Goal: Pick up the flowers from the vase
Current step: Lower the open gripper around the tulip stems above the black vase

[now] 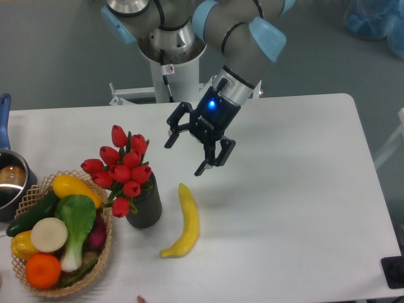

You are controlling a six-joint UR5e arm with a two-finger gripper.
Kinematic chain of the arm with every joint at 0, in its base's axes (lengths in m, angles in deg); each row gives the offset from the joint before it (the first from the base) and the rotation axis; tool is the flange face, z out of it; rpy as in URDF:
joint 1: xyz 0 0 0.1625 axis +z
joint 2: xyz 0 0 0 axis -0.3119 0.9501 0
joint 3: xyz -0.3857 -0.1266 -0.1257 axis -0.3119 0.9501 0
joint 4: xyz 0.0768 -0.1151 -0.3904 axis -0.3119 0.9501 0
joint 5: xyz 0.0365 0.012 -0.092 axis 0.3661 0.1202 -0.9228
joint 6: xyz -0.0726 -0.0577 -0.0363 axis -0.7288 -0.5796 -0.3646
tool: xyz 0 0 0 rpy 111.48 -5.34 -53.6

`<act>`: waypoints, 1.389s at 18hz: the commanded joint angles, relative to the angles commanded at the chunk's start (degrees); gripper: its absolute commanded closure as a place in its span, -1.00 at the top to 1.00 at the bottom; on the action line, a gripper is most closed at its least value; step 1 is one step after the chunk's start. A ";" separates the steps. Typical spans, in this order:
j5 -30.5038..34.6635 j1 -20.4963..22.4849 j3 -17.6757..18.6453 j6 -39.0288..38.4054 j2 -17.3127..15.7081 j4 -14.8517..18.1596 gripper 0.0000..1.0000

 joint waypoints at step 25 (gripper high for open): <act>-2.91 -7.30 -4.12 -0.35 5.89 -0.53 1.00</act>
